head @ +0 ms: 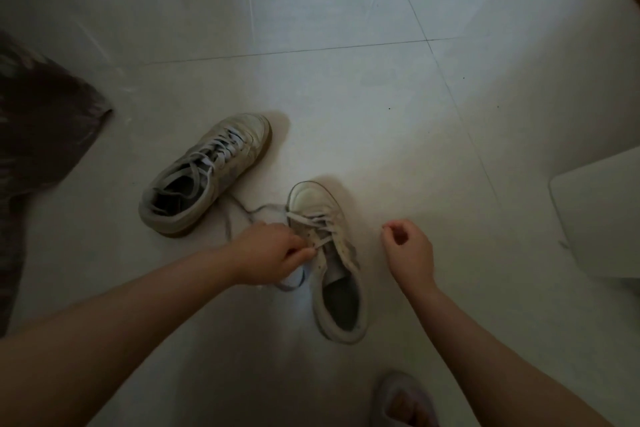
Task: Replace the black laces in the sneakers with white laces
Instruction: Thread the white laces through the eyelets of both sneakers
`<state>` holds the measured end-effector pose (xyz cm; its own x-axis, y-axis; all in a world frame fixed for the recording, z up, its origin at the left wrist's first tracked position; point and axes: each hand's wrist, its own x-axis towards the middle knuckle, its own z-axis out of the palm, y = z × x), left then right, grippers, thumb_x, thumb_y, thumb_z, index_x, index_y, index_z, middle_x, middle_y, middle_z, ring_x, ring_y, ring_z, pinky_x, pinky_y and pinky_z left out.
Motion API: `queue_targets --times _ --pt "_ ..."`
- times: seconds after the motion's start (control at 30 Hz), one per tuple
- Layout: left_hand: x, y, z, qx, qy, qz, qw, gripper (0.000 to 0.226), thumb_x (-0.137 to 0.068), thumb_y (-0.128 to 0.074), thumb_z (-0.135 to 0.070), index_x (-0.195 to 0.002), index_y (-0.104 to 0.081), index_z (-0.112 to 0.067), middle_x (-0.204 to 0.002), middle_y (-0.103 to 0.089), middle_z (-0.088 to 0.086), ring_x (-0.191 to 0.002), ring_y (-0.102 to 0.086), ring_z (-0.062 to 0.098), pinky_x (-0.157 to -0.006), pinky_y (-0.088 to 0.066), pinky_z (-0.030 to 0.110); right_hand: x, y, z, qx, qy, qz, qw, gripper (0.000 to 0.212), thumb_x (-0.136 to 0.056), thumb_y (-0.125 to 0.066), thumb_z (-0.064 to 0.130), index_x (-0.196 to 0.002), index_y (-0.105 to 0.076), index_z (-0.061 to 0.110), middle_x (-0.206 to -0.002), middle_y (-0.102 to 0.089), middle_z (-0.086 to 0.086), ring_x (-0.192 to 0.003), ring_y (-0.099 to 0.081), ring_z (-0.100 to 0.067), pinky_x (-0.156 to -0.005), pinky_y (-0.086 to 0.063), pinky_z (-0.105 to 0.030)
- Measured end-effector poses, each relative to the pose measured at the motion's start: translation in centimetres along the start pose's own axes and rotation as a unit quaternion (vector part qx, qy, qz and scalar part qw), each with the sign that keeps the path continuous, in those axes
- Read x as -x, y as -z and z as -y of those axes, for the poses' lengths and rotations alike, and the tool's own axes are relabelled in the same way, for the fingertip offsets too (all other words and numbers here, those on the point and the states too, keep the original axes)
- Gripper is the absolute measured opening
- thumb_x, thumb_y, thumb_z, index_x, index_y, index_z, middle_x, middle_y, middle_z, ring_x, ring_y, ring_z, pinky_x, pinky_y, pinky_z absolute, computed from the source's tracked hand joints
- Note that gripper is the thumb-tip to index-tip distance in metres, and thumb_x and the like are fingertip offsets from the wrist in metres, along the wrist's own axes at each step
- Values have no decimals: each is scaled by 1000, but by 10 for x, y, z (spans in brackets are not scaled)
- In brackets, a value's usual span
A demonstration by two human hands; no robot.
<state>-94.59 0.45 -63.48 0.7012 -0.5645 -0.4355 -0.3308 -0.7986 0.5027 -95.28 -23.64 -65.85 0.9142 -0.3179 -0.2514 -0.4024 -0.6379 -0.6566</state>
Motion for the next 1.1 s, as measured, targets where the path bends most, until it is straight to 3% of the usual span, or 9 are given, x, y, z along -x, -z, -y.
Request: queue_targets --times 0.2,0.4,0.6,0.67,0.73,0.87,0.97,1.03,1.1 --pt "-14 12 7 -39 108 -241 964 36 -85 -58 -29 -118 -52 -15 -112 -50 7 -100 -51 27 -82 -46 40 17 -13 39 -67 112 80 988 20 -83 -69 33 -96 -62 20 -91 -58 6 -80 -55 0 -68 -41 -8" --pt "-24 19 8 -3 86 -245 966 43 -81 -29 -45 -79 -61 -17 -89 -60 4 -91 -55 28 -79 -37 36 18 -24 68 90 245 202 944 73 -70 -76 48 -132 -47 24 -125 -44 0 -116 -40 -14 -97 -37 -27" --pt "-29 63 9 238 97 -240 936 36 -99 -45 -26 -66 -46 -10 -59 -46 4 -54 -47 17 -58 -39 30 10 -29 56 44 160 146 975 74 -76 -74 27 -140 -39 14 -137 -33 -10 -125 -39 -25 -106 -34 -30" --pt "-28 77 15 392 145 -250 874 38 -101 -39 -25 -66 -44 -12 -57 -42 2 -51 -44 15 -58 -47 27 -3 -25 56 30 115 137 983 69 -77 -74 24 -138 -41 15 -138 -31 -8 -125 -39 -23 -103 -31 -21" --pt "-30 91 19 603 190 -245 735 38 -102 -33 -22 -65 -40 -16 -48 -34 -4 -41 -35 10 -55 -48 26 -12 -20 59 36 95 129 986 67 -77 -74 24 -136 -43 15 -138 -32 -8 -125 -39 -23 -102 -31 -21" --pt "-29 104 14 784 172 -164 573 33 -99 -29 -17 -67 -37 -17 -43 -26 -7 -36 -27 8 -53 -45 19 1 -18 82 92 297 -5 950 38 -79 -67 29 -113 -60 14 -117 -52 -6 -108 -48 -21 -93 -43 -35" --pt "-25 108 -3 876 110 -72 464 33 -97 -30 -16 -66 -39 -13 -52 -24 -4 -42 -29 10 -56 -51 22 21 -30 114 43 282 189 940 34 -84 -65 41 -108 -61 17 -103 -56 1 -85 -58 -13 -75 -48 -27" --pt "-26 114 -10 904 74 -69 416 30 -97 -31 -16 -70 -42 -9 -57 -27 -2 -47 -34 11 -59 -54 26 24 -39 123 59 234 328 913 30 -90 -60 37 -111 -62 16 -102 -62 0 -80 -62 -12 -72 -48 -24" --pt "-27 120 -13 885 73 -98 449 30 -97 -35 -26 -82 -50 -5 -64 -43 3 -58 -47 15 -69 -55 32 21 -42 124 24 226 344 911 21 -98 -48 22 -103 -65 10 -91 -68 0 -72 -62 -8 -66 -46 -17"
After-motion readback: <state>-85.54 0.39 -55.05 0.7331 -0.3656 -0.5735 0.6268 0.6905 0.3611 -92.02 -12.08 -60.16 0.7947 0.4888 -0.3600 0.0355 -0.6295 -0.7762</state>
